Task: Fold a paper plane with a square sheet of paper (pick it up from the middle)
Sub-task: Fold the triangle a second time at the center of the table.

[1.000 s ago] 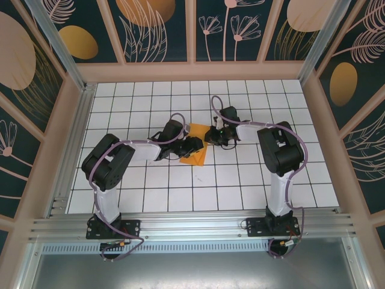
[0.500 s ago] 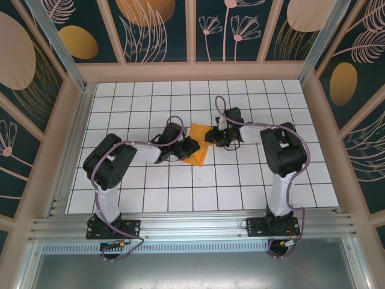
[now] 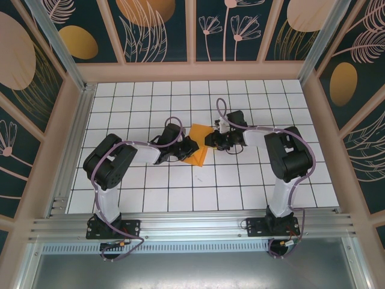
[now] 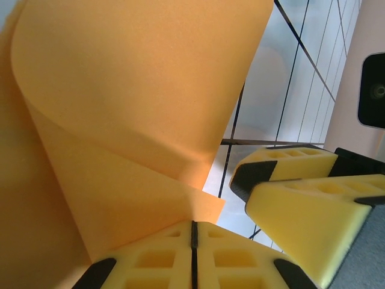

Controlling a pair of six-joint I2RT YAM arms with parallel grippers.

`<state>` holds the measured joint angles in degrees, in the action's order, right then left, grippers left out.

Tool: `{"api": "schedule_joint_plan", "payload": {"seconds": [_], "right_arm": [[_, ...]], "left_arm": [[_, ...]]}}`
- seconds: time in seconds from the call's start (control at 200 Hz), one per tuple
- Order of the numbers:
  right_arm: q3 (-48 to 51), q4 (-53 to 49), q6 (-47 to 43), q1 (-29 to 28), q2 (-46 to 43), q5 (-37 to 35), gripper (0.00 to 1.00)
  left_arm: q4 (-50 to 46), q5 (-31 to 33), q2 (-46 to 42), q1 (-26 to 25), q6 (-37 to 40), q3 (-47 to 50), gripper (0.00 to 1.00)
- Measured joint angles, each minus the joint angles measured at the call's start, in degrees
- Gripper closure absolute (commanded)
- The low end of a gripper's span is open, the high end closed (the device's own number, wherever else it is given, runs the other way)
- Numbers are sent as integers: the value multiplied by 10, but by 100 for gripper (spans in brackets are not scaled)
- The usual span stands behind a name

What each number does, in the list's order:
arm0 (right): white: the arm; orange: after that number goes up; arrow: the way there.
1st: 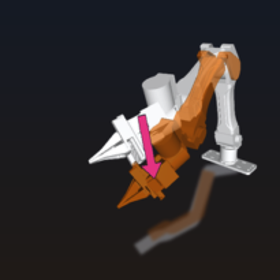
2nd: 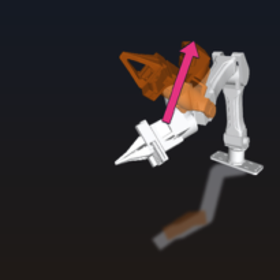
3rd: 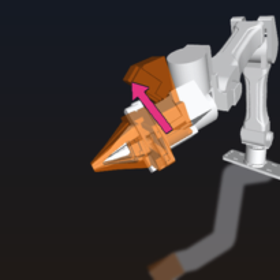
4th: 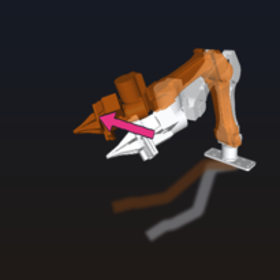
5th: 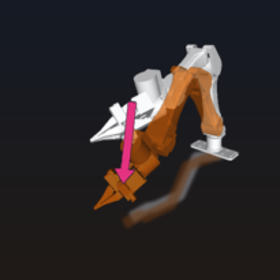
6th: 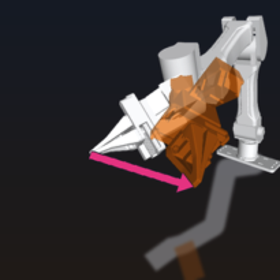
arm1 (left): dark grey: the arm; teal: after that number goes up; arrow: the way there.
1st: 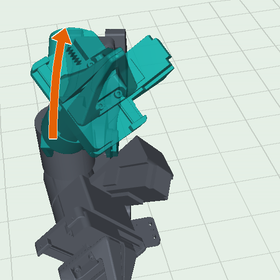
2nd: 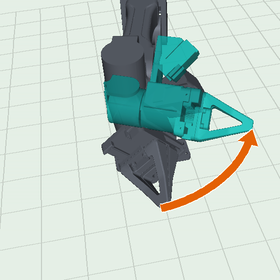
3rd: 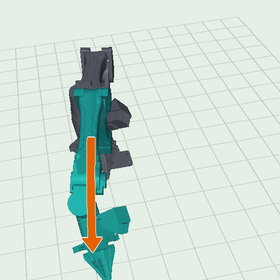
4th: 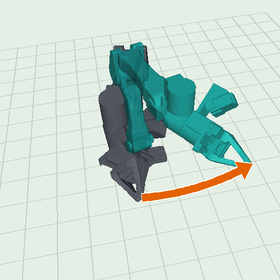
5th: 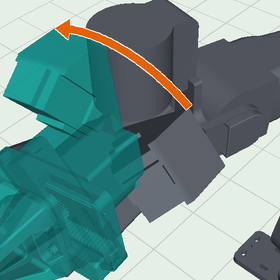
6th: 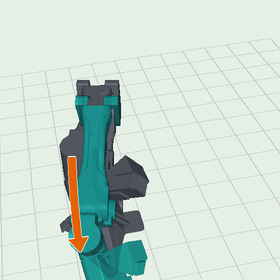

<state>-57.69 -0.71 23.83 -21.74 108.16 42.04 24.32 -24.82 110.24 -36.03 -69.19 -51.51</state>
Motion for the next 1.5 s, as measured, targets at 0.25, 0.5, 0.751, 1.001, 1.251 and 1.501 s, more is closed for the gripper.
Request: {"api": "schedule_joint_plan", "payload": {"seconds": [0.25, 0.5, 0.751, 1.001, 1.251, 1.501], "right_arm": [[-3, 4, -15, -5, 5, 24, 66], [-4, 0, -25, -8, 17, 30, 65], [-12, -1, -29, -14, 22, 29, 72], [-14, -9, -37, -16, 27, 21, 89], [-22, -27, -45, -16, 27, -16, 94], [-33, -43, -58, -16, 27, -47, 95]], "left_arm": [[0, 0, 0, 0, -1, 0, 94], [0, 0, 0, 0, -1, 0, 94], [0, 0, 0, 0, -1, 0, 95], [0, 0, 0, 0, -1, 0, 93], [-1, 14, -41, 0, 7, 32, 73], [-28, 59, -73, 0, 28, 52, 76]]}}
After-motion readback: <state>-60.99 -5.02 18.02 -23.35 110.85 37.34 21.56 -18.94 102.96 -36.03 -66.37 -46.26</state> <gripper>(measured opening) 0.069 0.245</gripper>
